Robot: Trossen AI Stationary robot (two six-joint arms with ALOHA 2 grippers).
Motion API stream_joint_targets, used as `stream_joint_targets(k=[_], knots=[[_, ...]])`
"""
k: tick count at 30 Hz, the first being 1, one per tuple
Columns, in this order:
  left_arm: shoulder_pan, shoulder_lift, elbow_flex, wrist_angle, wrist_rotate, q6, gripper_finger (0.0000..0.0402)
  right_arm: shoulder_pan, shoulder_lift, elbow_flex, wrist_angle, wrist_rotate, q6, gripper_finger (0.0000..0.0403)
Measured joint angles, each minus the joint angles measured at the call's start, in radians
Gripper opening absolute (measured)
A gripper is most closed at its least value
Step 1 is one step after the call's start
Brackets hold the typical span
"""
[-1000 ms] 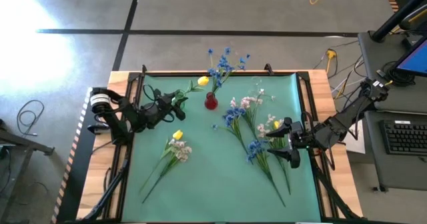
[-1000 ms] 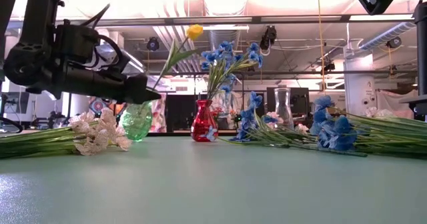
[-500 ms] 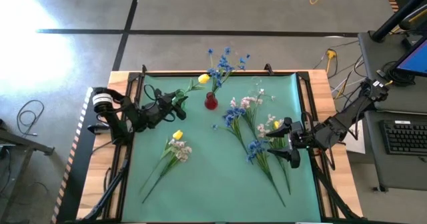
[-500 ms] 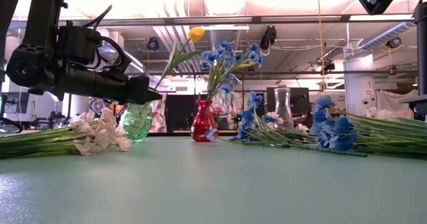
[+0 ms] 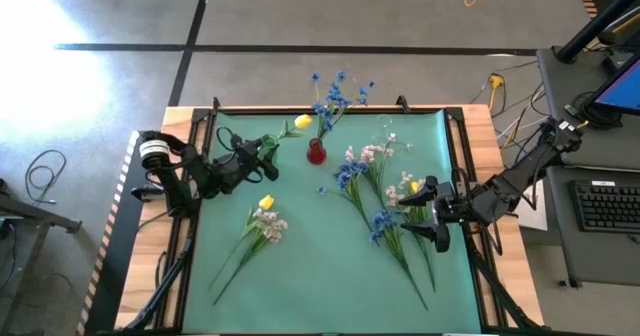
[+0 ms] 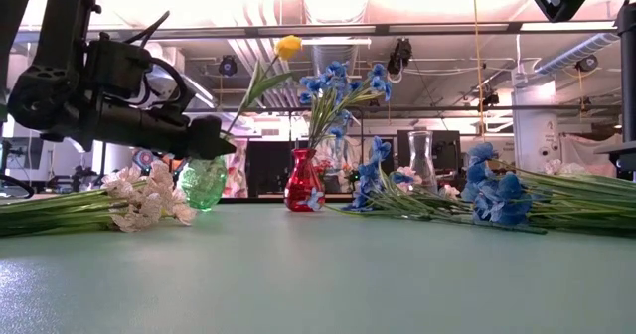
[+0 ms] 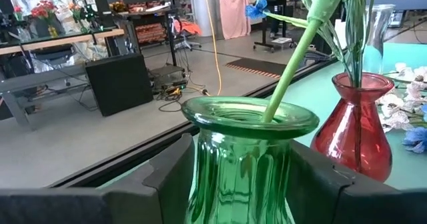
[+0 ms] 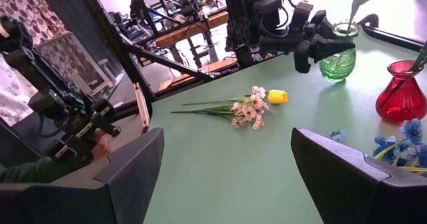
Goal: Sort flowers into vase by color
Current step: Put the middle yellow flower into the green vase
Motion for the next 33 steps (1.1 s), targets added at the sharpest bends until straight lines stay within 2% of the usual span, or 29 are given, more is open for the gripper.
stream_joint_targets(k=[4,33], knots=[[0.0,0.0,-0.015,0.006,-0.039,-0.003,0.0191,0.0,0.0,0.0,0.0,0.0,0.0,0.032],[0.0,-0.024,-0.092,0.009,-0.072,-0.141,0.0192,0.0,0.0,0.0,0.002,0.001,0.0,0.032]])
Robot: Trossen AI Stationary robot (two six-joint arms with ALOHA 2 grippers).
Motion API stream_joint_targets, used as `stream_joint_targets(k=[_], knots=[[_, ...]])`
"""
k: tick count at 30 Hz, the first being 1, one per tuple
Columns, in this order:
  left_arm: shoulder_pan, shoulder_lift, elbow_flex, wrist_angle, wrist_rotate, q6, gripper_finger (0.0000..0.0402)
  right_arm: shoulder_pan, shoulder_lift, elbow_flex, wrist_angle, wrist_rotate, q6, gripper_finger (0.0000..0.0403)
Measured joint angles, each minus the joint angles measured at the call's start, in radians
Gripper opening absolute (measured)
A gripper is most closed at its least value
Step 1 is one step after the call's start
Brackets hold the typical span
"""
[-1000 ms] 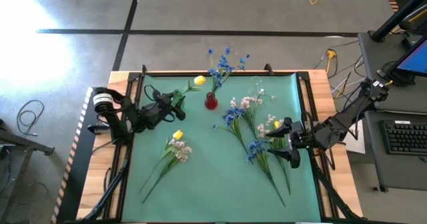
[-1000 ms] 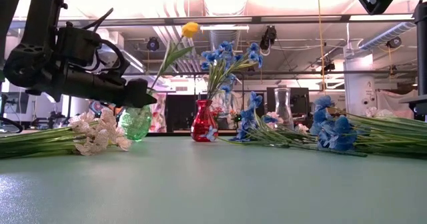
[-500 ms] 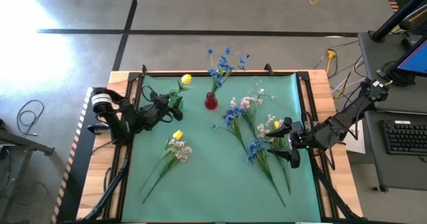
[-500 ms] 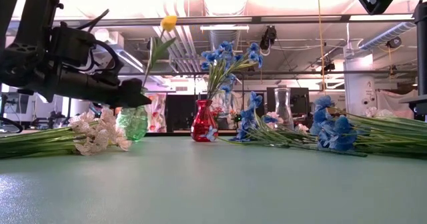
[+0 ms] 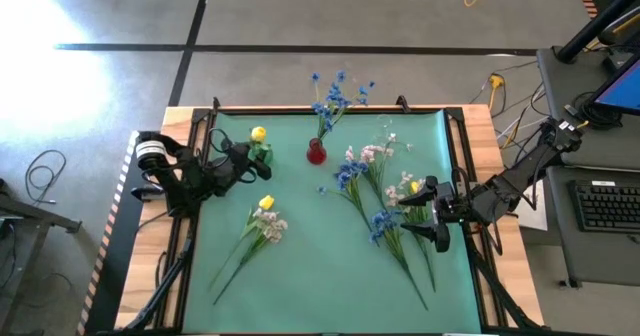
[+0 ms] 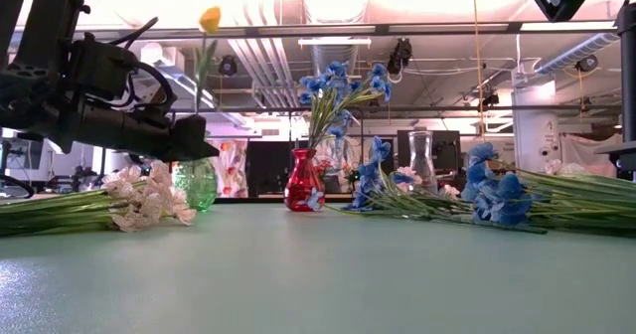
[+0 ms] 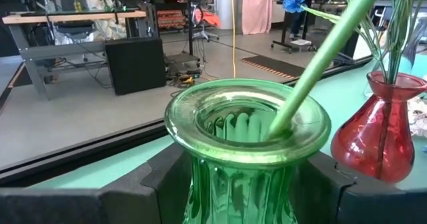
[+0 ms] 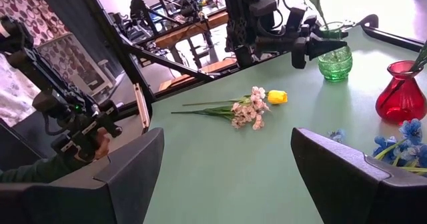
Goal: Sort flowers into vase by color
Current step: Put the middle yellow flower into the green vase
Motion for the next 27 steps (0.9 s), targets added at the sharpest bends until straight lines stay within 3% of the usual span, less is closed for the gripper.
stream_joint_targets(k=[9,20,27], knots=[[-0.001,0.0,-0.002,-0.004,0.005,-0.026,0.0204,0.0,0.0,0.0,0.002,0.0,0.0,0.032],[-0.002,0.003,-0.005,-0.017,0.012,-0.071,0.0319,0.0,0.0,0.0,0.006,0.0,0.0,0.032],[-0.003,0.003,-0.014,-0.039,0.042,-0.13,0.0358,0.0,0.0,0.0,0.007,0.0,0.0,0.032]])
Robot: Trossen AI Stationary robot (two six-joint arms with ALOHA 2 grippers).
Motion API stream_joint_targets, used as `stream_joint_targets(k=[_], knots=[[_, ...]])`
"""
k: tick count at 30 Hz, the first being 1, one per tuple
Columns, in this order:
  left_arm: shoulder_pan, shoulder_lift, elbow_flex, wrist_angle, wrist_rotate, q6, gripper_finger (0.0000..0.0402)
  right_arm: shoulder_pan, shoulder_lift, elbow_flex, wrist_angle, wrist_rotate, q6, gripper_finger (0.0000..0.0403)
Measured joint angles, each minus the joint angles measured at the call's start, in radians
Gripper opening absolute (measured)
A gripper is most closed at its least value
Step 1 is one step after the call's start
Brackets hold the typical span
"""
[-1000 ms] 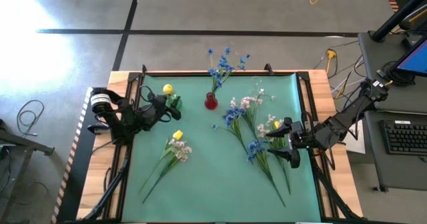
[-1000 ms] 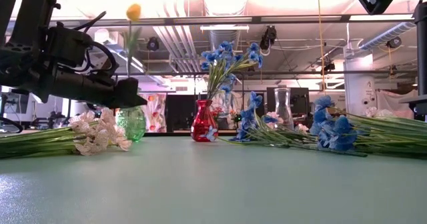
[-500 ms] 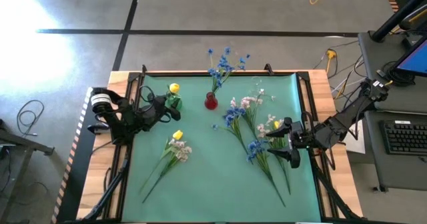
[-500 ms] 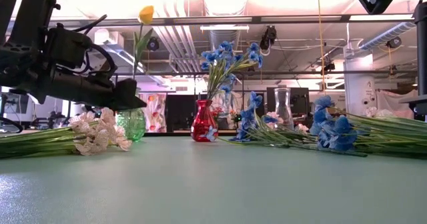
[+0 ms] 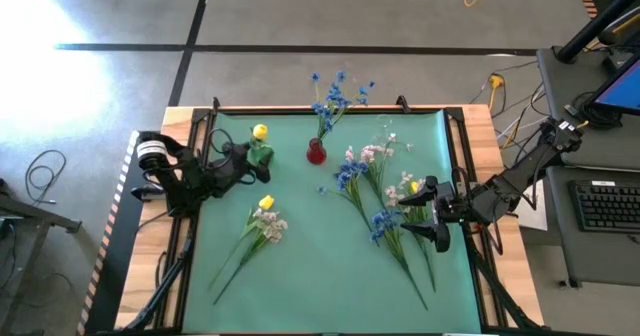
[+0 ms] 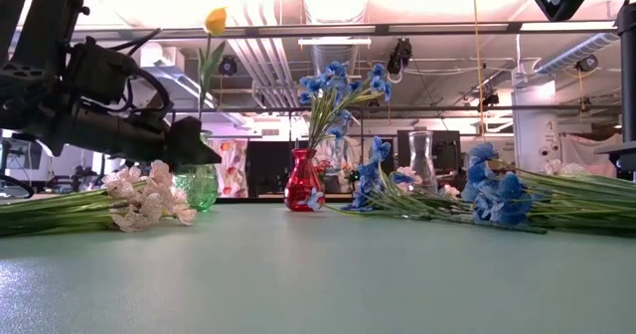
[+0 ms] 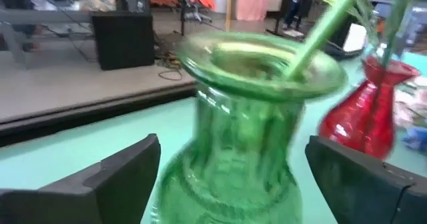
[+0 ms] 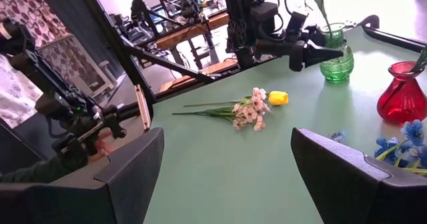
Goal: Sort flowers into vase by color
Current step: Put the middle yellow flower into the green vase
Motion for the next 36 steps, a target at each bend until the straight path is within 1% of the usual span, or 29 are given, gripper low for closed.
stream_joint_targets(k=[6,13,19,29,36], knots=[[-0.001,0.0,0.0,0.001,0.045,-0.038,0.0364,0.0,0.0,0.0,0.004,0.0,0.0,0.032],[-0.001,0.0,0.0,0.001,0.046,-0.035,0.0364,0.0,0.0,0.0,0.006,0.0,0.0,0.032],[0.0,0.0,0.0,0.002,0.044,0.005,0.0364,0.0,0.0,0.0,0.006,0.0,0.0,0.032],[0.0,-0.001,0.0,0.004,0.043,0.01,0.0364,0.0,0.0,0.0,0.006,0.0,0.0,0.032],[-0.001,-0.001,0.0,0.007,0.098,-0.021,0.0364,0.0,0.0,0.0,0.006,0.0,0.0,0.032]])
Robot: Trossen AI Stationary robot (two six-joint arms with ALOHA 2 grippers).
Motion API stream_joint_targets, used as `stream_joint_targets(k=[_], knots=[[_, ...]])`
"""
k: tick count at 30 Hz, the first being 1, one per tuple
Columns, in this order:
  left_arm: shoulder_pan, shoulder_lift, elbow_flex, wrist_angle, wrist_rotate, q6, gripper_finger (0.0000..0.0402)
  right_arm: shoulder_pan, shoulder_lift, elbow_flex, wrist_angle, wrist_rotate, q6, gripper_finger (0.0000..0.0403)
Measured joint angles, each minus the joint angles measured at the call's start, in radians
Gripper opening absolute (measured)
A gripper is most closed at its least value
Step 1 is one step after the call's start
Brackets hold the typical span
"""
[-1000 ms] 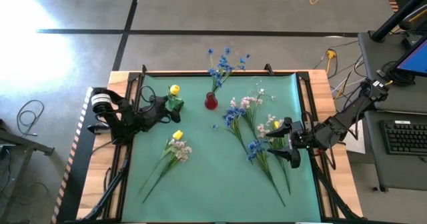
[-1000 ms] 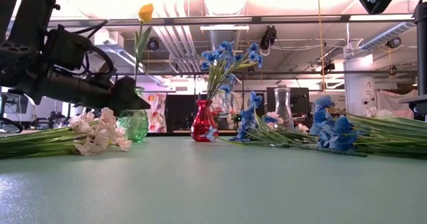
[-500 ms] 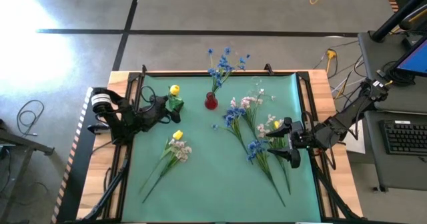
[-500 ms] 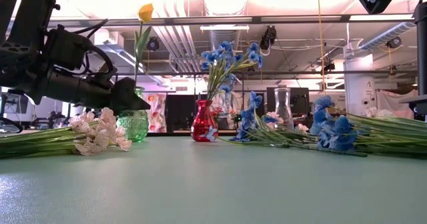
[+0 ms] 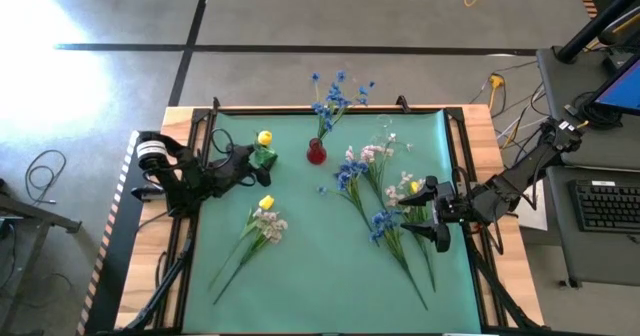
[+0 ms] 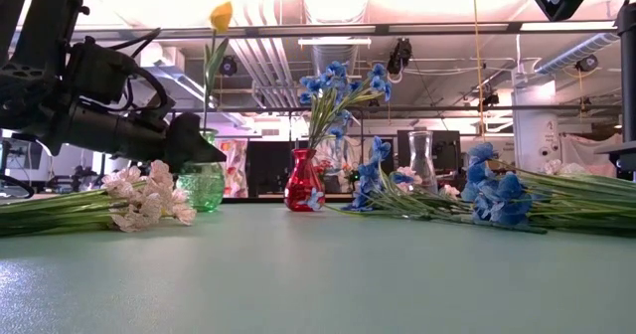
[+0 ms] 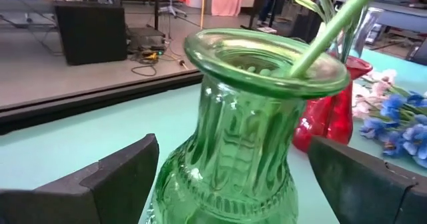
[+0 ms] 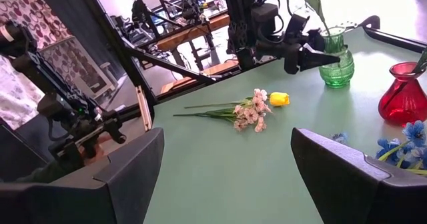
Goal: Sort flowers into vase by color
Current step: Put the middle yellow flower into the green vase
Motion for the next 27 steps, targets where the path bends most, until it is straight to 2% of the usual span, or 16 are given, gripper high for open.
stream_joint_targets(k=[27], knots=[[0.001,-0.013,0.007,0.029,-0.01,0.063,0.0364,0.0,0.0,0.0,0.0,0.0,-0.003,0.032]])
